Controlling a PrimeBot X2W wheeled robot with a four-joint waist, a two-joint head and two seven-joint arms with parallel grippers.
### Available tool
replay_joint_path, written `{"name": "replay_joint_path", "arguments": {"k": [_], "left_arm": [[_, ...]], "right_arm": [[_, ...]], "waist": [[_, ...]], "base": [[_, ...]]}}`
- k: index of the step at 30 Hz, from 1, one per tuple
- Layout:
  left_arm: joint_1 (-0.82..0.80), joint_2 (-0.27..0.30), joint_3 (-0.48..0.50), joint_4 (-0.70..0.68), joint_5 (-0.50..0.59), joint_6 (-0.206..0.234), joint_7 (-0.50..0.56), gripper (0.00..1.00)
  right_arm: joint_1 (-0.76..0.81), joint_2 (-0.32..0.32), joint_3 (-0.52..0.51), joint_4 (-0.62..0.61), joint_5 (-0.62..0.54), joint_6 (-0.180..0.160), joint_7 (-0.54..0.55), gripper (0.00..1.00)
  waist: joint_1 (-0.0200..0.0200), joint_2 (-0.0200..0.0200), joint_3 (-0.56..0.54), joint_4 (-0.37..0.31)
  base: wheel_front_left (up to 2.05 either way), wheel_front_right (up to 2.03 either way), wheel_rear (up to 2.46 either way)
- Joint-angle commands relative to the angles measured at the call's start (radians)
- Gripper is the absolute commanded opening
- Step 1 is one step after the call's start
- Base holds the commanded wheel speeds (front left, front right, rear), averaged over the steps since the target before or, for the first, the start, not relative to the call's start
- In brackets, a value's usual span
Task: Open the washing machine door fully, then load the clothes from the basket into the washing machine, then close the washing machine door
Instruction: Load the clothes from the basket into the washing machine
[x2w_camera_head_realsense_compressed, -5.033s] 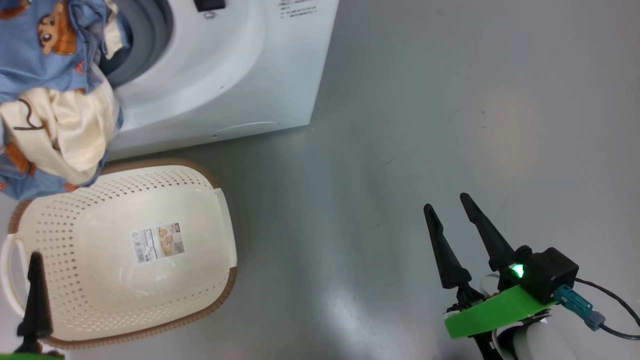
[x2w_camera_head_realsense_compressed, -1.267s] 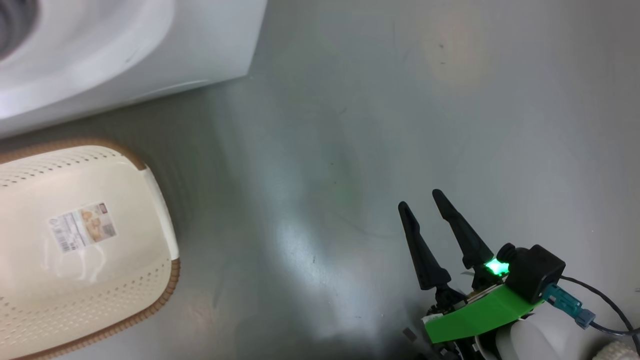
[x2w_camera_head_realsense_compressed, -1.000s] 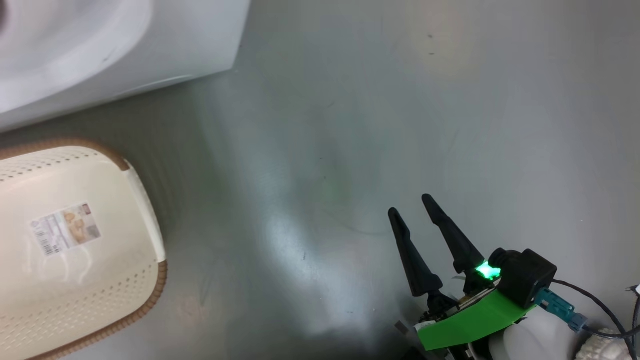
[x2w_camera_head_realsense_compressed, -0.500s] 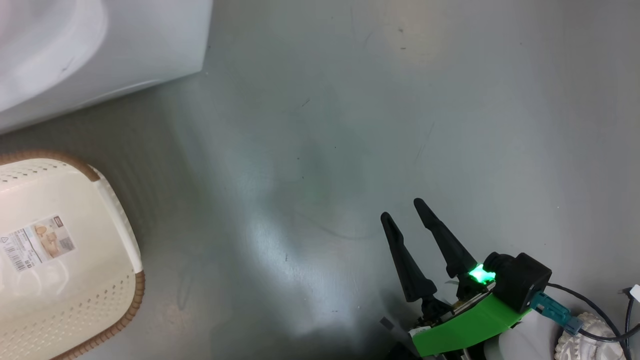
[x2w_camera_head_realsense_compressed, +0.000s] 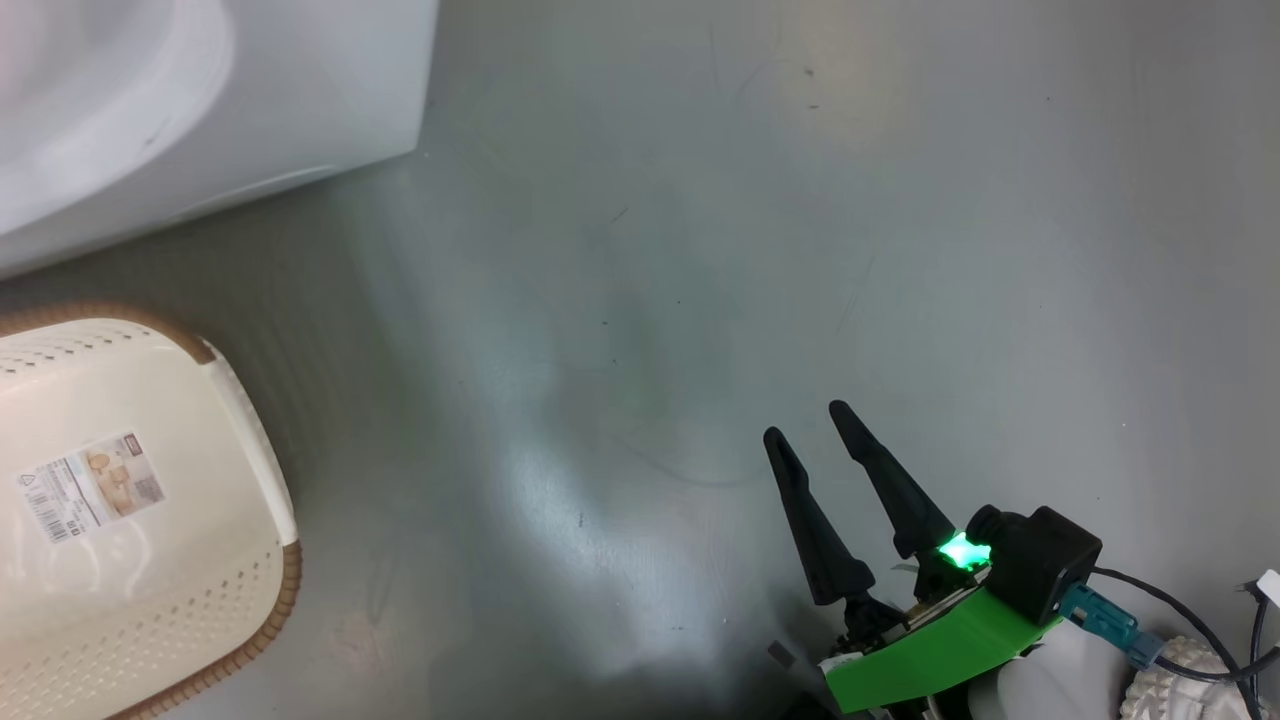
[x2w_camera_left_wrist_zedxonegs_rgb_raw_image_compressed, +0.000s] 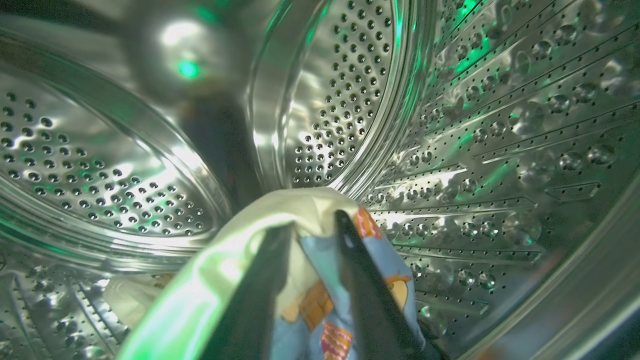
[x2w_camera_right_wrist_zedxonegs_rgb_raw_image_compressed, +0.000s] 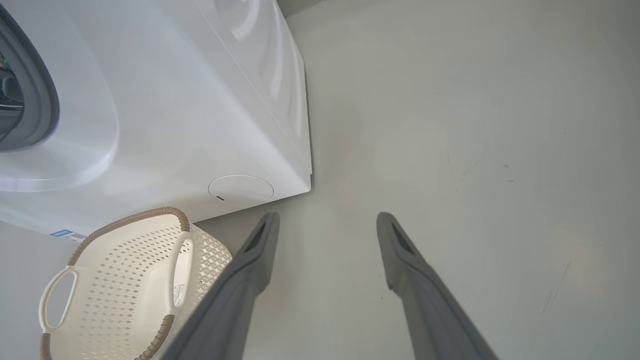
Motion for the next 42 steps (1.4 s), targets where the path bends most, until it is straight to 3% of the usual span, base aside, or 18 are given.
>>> {"name": "replay_joint_path", "arguments": {"k": [1, 10, 26, 42], "left_arm": [[-0.015, 0.053, 0.023, -0.007, -0.011, -0.003, 0.005, 1.00], [-0.011, 0.016, -0.039, 0.071, -0.024, -0.003, 0.042, 1.00], [0.138, -0.109, -0.073, 0.128, -0.052, -0.003, -0.015, 1.00], [0.378, -0.223, 0.086, 0.037, 0.031, -0.003, -0.019, 1.00]], "right_arm": [[0.036, -0.004, 0.017, -0.013, -0.001, 0.006, -0.005, 1.00], [0.027, -0.004, -0.010, -0.002, -0.004, 0.006, -0.005, 1.00], [-0.004, -0.004, -0.087, 0.062, -0.031, 0.006, -0.005, 1.00], [-0.018, -0.004, -0.129, 0.125, -0.049, 0.006, -0.005, 1.00]], "waist": [[0.0000, 0.0000, -0.004, 0.002], [0.0000, 0.0000, -0.047, 0.029], [0.0000, 0.0000, -0.189, 0.122], [0.0000, 0.0000, -0.331, 0.184]], "base": [[0.00, 0.00, 0.00], [0.00, 0.00, 0.00], [0.00, 0.00, 0.00], [0.00, 0.00, 0.00]]}}
